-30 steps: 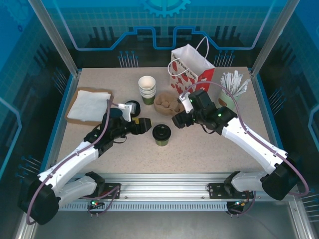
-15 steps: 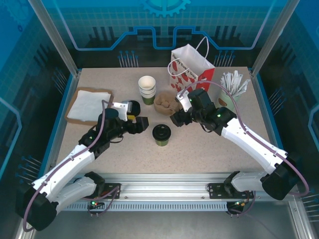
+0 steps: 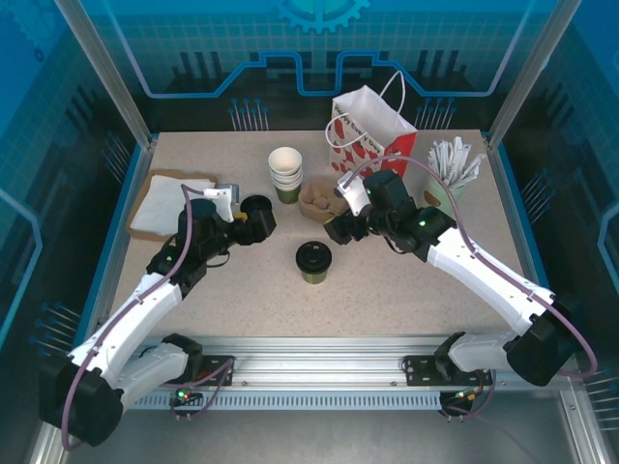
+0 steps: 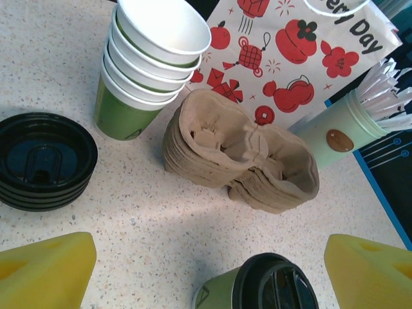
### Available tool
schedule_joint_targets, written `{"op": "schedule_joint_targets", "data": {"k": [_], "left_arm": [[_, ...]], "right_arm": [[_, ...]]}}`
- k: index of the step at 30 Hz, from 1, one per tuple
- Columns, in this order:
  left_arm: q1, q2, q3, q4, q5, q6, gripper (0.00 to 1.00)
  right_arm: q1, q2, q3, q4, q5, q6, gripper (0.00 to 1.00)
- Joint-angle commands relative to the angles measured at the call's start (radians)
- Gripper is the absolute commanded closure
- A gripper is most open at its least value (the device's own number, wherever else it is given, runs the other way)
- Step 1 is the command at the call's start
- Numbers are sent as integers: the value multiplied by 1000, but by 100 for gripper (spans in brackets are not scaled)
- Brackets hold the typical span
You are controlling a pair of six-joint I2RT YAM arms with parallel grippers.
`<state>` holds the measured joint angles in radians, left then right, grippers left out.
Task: Pack the takeout coffee
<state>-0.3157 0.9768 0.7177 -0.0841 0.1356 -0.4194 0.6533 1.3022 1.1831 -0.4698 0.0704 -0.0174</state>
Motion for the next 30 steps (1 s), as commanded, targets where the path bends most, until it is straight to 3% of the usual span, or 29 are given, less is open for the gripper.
{"op": "schedule_joint_targets", "data": {"k": [1, 14, 22, 30], "left_arm": [[6, 3, 46, 13, 25, -17, 7], [6, 82, 80, 55, 91, -23, 8], [9, 173, 169, 28, 62, 24, 8], [12, 225, 230, 9, 41, 38, 8]], "right_arm": [[12, 2, 69, 10, 38, 22, 16], [3, 104, 224, -125, -15, -79, 15], [3, 270, 386, -227, 31, -86, 17], [-53, 458, 535, -351, -17, -210, 22]]}}
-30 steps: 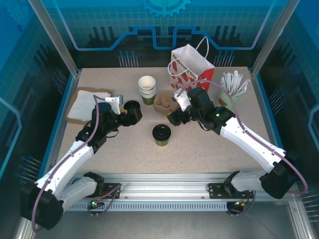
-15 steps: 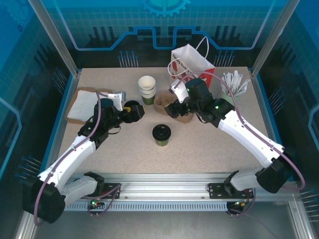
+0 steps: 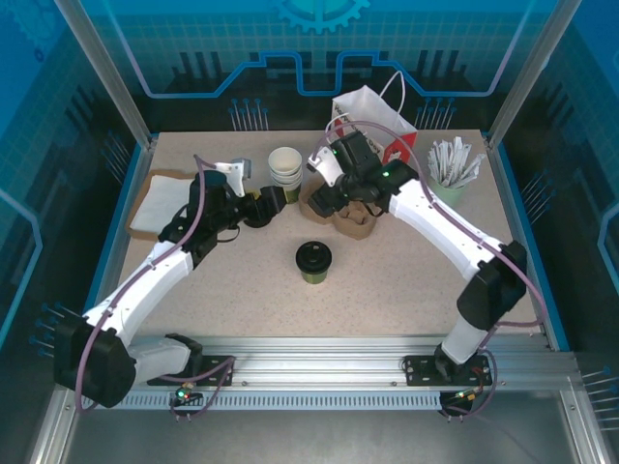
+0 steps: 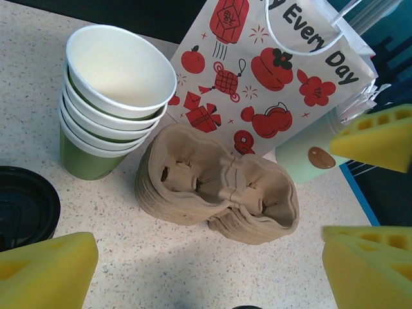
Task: Pack the takeout coffee
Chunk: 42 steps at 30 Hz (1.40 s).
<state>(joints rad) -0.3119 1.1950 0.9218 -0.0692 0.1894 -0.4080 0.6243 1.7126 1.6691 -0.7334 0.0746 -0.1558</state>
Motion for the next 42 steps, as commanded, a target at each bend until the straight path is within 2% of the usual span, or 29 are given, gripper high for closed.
{"op": "schedule_joint_targets", "data": {"k": [1, 13, 26, 42], "left_arm": [[8, 6, 26, -6, -12, 25, 8], [8, -11, 14, -10, -15, 25, 9], [8, -9, 5, -3, -12, 21, 9], [9, -8, -1, -7, -14, 29, 9]], "right_arm": [[-32, 73, 63, -97, -21, -85, 23], [-123, 302, 233, -216, -93, -173, 41], [-184, 403, 279, -264, -168, -213, 46], [-190, 483, 349, -294, -182, -249, 54]]}}
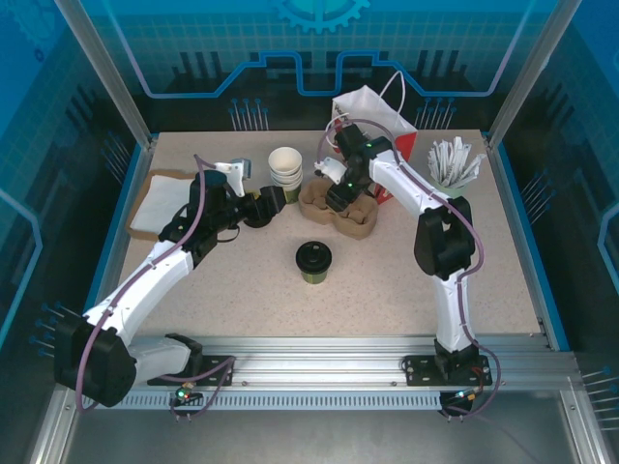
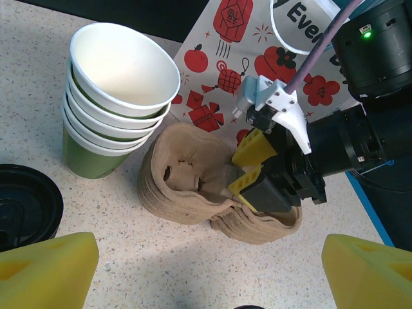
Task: Pack the takeout coffee
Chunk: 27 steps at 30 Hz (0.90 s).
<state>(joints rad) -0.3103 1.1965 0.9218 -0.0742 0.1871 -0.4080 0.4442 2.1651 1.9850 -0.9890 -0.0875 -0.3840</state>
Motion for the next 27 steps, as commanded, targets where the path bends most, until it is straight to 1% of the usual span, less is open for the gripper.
{"op": "schedule_joint_targets", "data": {"k": [1, 4, 12, 17, 27], "left_arm": [[7, -9, -2, -5, -13, 31, 9], [7, -9, -4, -5, -17, 34, 9], [7, -9, -11, 1, -12, 29, 9], [7, -11, -15, 2, -15, 29, 9], [7, -24, -26, 0, -12, 29, 9]], "right_arm": [[-11, 34, 36, -41, -20, -23, 55], [-10, 41, 43, -50, -20, -27, 58], [-11, 55, 58, -69, -8, -42, 59], [-11, 38, 61, -66, -24, -44, 66], [-11, -37, 45, -45, -41, -26, 72]]}}
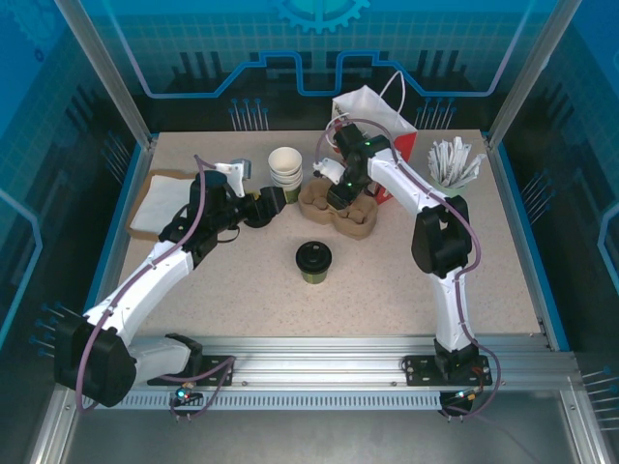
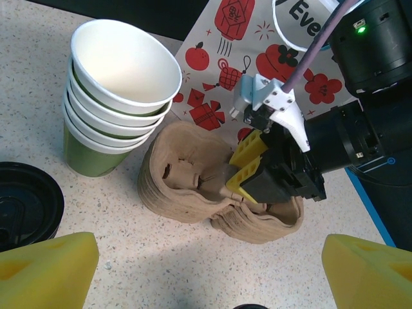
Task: Pack the takeout coffee
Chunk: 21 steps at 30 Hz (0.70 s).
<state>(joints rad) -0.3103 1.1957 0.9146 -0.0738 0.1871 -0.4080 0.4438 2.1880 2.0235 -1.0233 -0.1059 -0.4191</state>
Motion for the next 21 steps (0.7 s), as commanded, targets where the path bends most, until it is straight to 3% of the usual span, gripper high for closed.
{"op": "schedule_joint_targets", "data": {"k": [1, 11, 21], "left_arm": [[8, -24, -20, 0, -11, 28, 9], [7, -34, -32, 0, -5, 21, 9], [7, -81, -76, -6, 1, 11, 9]], "right_arm": [[-10, -67, 4, -10, -24, 10, 73], [-6, -146, -22, -13, -34, 48, 73], [36, -428, -303, 66, -49, 252, 73]]}}
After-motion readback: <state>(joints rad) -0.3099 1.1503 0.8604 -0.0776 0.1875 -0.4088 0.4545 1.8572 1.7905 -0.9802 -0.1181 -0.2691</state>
